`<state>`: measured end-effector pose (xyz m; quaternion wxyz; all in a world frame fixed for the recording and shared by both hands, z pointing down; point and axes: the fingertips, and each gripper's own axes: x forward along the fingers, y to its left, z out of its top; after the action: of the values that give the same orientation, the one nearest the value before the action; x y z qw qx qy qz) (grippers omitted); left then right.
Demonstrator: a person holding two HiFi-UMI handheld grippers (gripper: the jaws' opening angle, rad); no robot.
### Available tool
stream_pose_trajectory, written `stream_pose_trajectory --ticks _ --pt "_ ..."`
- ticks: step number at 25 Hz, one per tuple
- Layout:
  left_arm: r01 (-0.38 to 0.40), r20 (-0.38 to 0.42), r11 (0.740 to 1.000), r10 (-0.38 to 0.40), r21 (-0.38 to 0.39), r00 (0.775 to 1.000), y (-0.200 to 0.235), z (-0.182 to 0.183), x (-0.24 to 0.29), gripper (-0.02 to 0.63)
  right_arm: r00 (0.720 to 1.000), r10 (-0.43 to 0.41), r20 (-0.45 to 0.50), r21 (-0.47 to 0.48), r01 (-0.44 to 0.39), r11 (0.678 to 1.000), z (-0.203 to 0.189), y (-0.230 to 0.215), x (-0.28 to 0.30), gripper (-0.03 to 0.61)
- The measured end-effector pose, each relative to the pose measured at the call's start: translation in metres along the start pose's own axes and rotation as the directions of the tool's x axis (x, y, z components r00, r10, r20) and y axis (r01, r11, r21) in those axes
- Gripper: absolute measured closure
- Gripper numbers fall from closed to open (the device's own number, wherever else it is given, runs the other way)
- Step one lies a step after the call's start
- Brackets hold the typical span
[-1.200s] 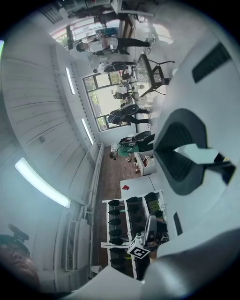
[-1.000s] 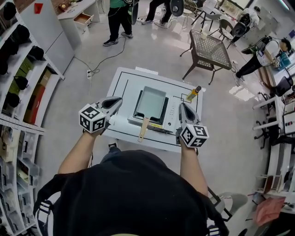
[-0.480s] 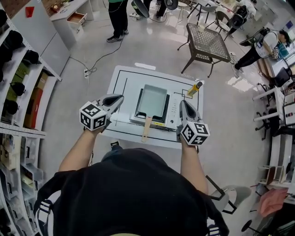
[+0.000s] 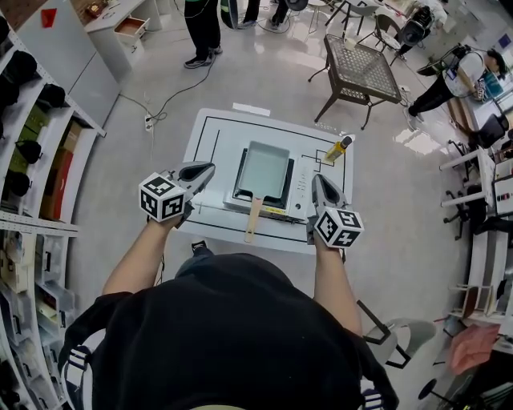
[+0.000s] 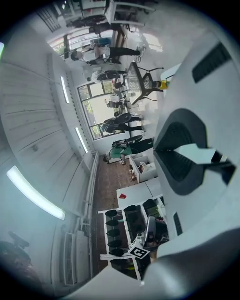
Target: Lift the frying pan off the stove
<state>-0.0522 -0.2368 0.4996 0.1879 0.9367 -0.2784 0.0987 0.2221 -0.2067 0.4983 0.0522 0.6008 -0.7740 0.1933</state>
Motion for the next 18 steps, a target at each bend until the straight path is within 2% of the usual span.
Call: stream_pose_trajectory --ticks 3,10,15,18 --pt "-0.002 -0.003 0.999 0.002 -0.032 1.0 0.002 -0.006 0.003 0.601 1.0 0.014 -0.013 0.032 -0.013 0.999 -0.01 -0.005 0.003 0.572" --pt "0.032 -0.05 0.995 -0.037 -0.092 0.998 -0.001 -0.031 0.013 0.601 0.996 0.059 -0.061 0.172 -0.048 0.984 -0.048 -0.015 0.01 0.571" --pt "0.059 -0.075 0.987 -0.071 -0.151 0.995 -0.004 -0.049 0.024 0.6 0.99 0.089 -0.105 0.225 -0.063 0.972 -0.078 -0.017 0.015 0.568" --pt "0.073 -0.086 0.978 -0.091 -0.194 0.992 -0.007 -0.058 0.03 0.566 0.983 0.118 -0.139 0.256 -0.079 0.963 -0.1 -0.015 0.019 0.554"
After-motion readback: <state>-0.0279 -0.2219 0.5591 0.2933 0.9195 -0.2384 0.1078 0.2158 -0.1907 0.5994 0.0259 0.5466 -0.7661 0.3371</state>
